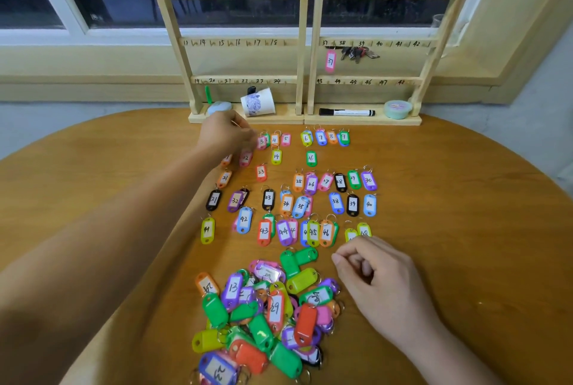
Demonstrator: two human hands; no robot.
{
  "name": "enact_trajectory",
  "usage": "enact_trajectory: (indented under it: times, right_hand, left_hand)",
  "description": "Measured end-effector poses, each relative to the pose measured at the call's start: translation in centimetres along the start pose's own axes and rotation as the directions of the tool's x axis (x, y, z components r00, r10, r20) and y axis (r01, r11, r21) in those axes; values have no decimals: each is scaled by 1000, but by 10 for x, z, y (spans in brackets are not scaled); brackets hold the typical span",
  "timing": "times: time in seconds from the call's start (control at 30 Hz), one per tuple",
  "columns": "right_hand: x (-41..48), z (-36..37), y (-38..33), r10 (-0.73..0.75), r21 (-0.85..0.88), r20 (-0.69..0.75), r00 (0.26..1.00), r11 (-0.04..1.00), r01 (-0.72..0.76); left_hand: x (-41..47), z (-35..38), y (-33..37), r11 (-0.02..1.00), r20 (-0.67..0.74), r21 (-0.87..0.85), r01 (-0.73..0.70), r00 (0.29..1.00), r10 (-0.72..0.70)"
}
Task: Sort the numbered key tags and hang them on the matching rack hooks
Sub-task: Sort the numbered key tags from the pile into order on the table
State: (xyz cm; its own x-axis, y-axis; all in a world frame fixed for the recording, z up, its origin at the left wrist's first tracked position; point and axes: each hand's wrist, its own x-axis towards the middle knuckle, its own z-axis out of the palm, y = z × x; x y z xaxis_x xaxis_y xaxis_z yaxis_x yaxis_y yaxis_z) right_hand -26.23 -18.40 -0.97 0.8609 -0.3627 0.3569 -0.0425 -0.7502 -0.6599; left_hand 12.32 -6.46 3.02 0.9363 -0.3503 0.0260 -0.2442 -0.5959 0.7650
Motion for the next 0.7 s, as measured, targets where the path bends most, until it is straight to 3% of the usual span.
enact_trajectory:
  times: [0.37,0.7]
  right_hand:
    - [-20,-6,-9,-136,55,174,975,990,129]
    - [-27,-9,-10,-67,-15,274,959,997,74]
  left_hand:
    - [-141,-57,-24,985,107,55,-165,982,159]
    - [-224,-82,-65,964,358,70,-258,908,217]
